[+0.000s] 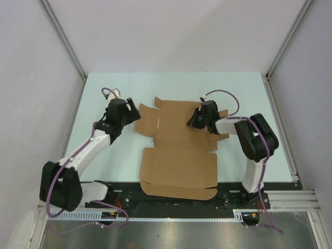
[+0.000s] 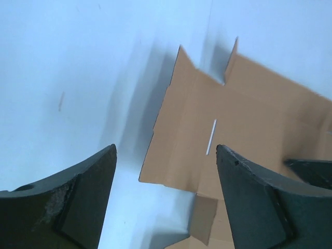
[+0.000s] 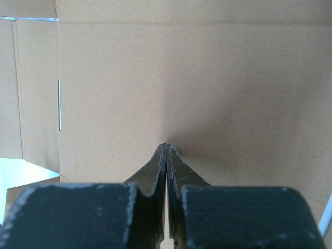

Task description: Fold the paper box

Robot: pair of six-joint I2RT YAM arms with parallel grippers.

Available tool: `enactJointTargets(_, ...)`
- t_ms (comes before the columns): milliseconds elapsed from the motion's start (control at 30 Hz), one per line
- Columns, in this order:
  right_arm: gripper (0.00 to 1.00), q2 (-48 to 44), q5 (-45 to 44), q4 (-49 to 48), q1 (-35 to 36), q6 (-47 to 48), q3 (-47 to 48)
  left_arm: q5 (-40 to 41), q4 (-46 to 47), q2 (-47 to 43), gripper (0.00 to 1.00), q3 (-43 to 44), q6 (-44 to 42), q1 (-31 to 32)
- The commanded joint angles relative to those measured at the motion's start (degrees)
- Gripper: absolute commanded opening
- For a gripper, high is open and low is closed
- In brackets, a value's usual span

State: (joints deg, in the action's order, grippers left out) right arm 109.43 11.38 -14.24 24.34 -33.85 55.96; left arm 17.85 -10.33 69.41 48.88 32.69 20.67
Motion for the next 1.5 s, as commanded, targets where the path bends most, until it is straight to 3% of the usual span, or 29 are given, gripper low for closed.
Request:
enactJointTargets(0,0.0,1.6,-0.1,4.7,-0.1,1.3,-0.5,-17.1,5.3,8.9,0.82,1.6,1.7,-6.0)
enactJointTargets(133,0.0,2.1,0.3,4.5,-0.3,1.2,-0.5,-22.9,6.6,14.4,0.83,4.8,0.8,-7.8)
enactJointTargets(267,0.0,2.0,0.3,4.6,-0.6,1.2,-0.5,-22.8,6.0,18.7,0.82,6.3,0.4,-8.0)
enactJointTargets(467,0.0,2.4,0.5,4.5,-0.9,1.2,-0.5,-20.1,3.6,24.0,0.7,9.6,-3.0,-7.9)
enactJointTargets(567,0.0,2.6,0.8,4.3,-1.0,1.0,-0.5,-18.0,1.9,25.3,0.56,10.9,-5.3,-7.8)
enactJointTargets(700,0.0,2.6,0.8,4.1,-1.0,1.1,-0.5,-14.4,-0.4,26.6,0.52,12.6,-7.5,-7.9)
enactJointTargets(867,0.0,2.6,1.0,4.0,-1.1,0.9,-0.5,-13.4,-0.7,27.8,0.29,13.3,-8.5,-7.4)
enactJointTargets(900,0.0,2.6,1.0,4.1,-1.1,0.9,-0.5,-13.5,-1.0,28.2,0.17,14.2,-9.2,-6.9)
enactJointTargets(1000,0.0,2.5,1.1,4.1,-1.0,0.8,-0.5,-9.4,-3.9,29.9,0.01,16.9,-11.6,-3.4)
enactJointTargets(1133,0.0,2.4,1.0,4.1,-1.1,0.9,-0.5,-3.2,-4.7,30.4,0.0,18.0,-13.8,1.0)
enactJointTargets(1467,0.0,2.4,1.0,4.5,-1.1,1.1,-0.5,0.3,-6.4,34.5,0.0,20.0,-14.1,7.7)
